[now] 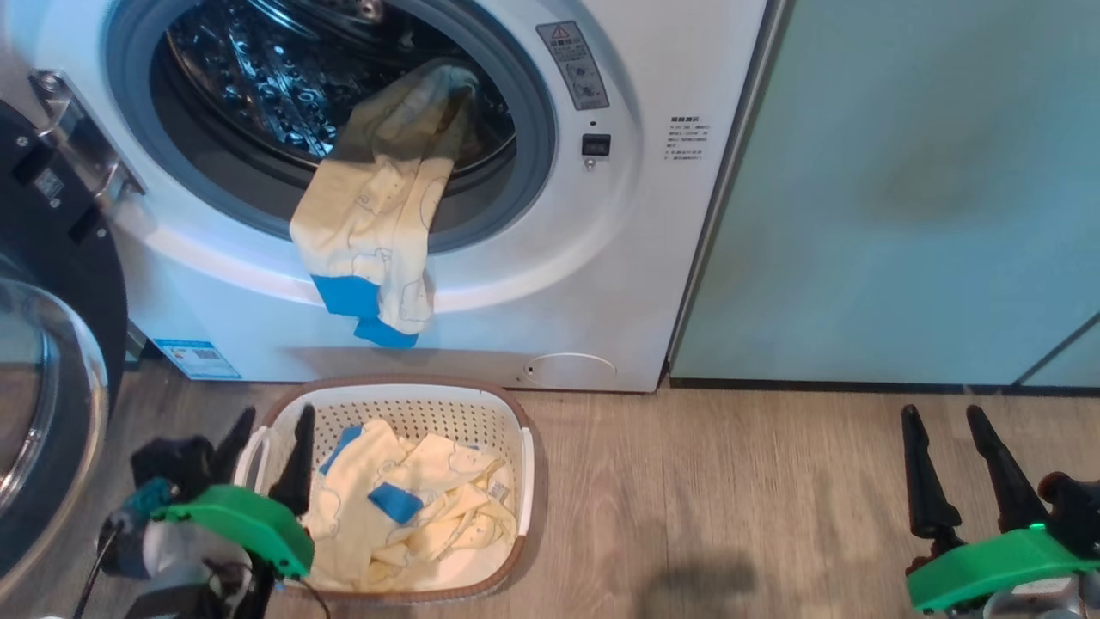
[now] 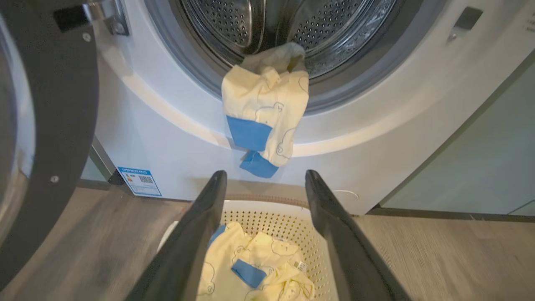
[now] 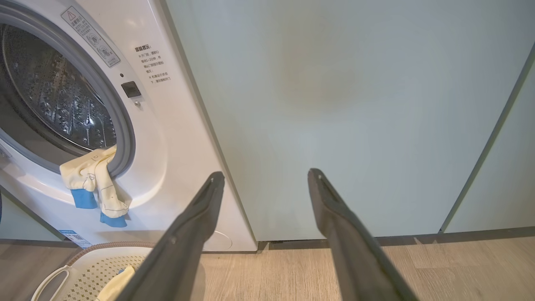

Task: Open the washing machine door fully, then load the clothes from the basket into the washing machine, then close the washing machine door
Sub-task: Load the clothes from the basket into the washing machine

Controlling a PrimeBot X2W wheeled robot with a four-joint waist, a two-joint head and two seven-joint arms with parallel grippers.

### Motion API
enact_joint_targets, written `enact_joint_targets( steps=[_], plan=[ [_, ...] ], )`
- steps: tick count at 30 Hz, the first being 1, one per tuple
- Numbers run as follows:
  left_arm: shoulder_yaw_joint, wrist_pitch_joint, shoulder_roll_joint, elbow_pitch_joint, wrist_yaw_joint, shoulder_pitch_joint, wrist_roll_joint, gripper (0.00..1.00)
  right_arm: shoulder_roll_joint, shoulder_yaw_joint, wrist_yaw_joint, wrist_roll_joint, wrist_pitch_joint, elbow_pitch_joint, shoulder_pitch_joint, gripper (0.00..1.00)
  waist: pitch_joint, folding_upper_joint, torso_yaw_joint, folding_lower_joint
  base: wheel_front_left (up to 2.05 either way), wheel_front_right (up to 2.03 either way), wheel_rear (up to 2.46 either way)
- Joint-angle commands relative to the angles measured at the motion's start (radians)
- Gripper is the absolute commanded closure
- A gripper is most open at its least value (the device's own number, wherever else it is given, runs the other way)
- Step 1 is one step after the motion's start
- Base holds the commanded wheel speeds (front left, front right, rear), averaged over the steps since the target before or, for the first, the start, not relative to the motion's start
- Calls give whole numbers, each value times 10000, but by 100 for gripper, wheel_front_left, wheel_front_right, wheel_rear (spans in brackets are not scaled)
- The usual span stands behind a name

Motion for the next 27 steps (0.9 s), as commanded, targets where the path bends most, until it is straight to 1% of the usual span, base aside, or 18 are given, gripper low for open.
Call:
enact_joint_targets(
  steps=[1,4,11,19,20,27],
  plan=[
    [261,-61,327,-41,-9,-554,-136,0,-157,225,17,-11,-95,-335,-303,0,80,0,-49,0,0,0,0],
    [80,-39,381,755,-9,-1044,-277,0,-177,257,17,6,-95,-350,-393,0,254,0,-149,0,0,0,0],
    [-451,641,448,2492,-9,-2781,-325,0,-180,391,17,14,-95,-376,-712,0,909,0,-480,0,0,0,0],
    [-805,1505,535,4209,4,-4962,-212,0,-164,596,17,27,-95,-434,-1300,0,1973,0,-991,0,0,0,0],
    [-877,1608,591,4538,3,-5452,-187,0,-163,633,17,23,-95,-459,-1439,0,2277,0,-1108,0,0,0,0],
    [-1019,1681,825,5487,0,-6833,-141,0,-147,719,17,28,-95,-542,-1909,0,3205,0,-1411,0,0,0,0]
  ],
)
